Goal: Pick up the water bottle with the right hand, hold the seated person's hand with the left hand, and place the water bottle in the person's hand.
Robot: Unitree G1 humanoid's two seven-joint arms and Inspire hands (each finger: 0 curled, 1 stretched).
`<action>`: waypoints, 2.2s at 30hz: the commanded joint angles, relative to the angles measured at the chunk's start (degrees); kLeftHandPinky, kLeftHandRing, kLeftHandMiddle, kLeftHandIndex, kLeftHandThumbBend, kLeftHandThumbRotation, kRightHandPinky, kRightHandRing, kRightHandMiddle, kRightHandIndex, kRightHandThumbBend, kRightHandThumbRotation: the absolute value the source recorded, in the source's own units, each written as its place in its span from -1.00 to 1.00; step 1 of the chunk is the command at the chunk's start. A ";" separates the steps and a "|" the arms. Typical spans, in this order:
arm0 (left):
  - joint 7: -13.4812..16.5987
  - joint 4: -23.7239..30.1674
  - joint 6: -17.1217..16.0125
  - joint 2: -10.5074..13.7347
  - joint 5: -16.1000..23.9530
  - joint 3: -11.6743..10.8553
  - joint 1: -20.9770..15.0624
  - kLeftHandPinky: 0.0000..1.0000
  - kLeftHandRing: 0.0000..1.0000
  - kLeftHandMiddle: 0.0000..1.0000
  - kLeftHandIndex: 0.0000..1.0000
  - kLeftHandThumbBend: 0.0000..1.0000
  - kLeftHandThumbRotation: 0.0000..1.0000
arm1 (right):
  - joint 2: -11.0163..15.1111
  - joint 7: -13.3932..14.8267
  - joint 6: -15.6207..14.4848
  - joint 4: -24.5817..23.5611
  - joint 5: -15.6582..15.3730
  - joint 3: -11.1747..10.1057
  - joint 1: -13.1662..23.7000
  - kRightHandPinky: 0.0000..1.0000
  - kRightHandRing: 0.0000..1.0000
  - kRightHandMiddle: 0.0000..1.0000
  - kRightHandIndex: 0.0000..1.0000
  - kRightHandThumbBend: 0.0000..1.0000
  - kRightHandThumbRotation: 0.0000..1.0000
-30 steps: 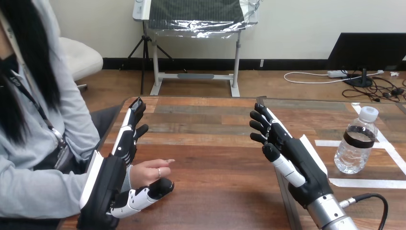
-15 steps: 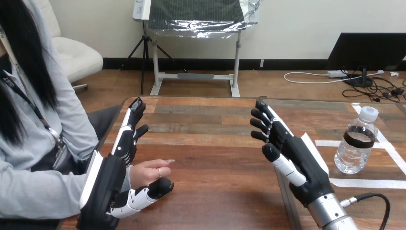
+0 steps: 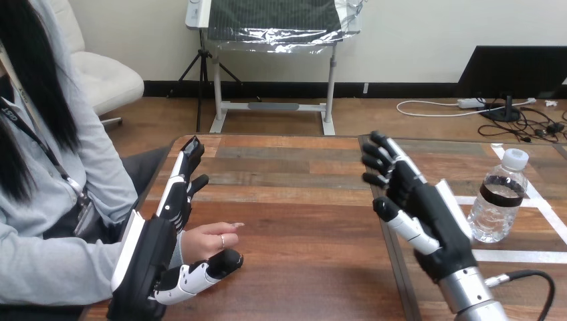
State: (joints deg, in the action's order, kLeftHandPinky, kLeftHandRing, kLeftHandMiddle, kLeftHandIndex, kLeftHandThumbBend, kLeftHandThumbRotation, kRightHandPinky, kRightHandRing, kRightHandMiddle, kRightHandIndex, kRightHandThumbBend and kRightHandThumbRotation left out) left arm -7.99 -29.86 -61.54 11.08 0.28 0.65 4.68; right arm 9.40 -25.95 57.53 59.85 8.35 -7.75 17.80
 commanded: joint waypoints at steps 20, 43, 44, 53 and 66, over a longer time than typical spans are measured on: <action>-1.74 0.32 -0.37 0.04 -3.39 -0.87 -2.32 0.89 1.00 1.00 1.00 1.00 0.35 | 6.67 1.65 0.18 -2.63 3.17 -4.79 11.69 0.77 0.86 0.87 0.93 1.00 0.29; -1.76 1.07 0.08 -0.70 -3.12 -2.26 -1.47 0.84 1.00 1.00 1.00 1.00 0.36 | 12.36 6.40 -3.01 1.10 1.69 -6.83 19.19 0.84 0.94 0.90 0.95 1.00 0.18; -1.81 1.06 0.04 -0.71 -3.19 -2.26 -1.40 0.84 1.00 1.00 1.00 1.00 0.36 | 12.46 6.69 -3.05 1.24 1.54 -6.88 19.32 0.84 0.94 0.90 0.95 1.00 0.18; -1.98 0.79 -0.20 -0.40 -3.33 -2.54 -1.44 0.84 1.00 1.00 1.00 1.00 0.37 | 13.78 8.66 -3.94 3.22 0.88 -7.39 21.44 0.92 0.97 0.89 0.95 1.00 0.13; -2.58 0.83 -0.10 0.05 -4.47 -2.61 -1.69 0.86 1.00 1.00 1.00 1.00 0.34 | 15.42 13.73 -6.17 6.05 -1.01 -7.58 24.16 0.99 1.00 0.91 0.99 1.00 0.05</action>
State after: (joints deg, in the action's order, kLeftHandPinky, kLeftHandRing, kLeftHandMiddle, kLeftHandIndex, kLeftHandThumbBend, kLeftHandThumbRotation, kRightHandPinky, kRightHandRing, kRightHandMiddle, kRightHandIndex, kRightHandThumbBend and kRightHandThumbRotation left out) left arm -10.20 -29.84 -61.29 10.83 -2.86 -1.16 5.15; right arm 23.38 -13.84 52.34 64.55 7.89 -14.47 36.84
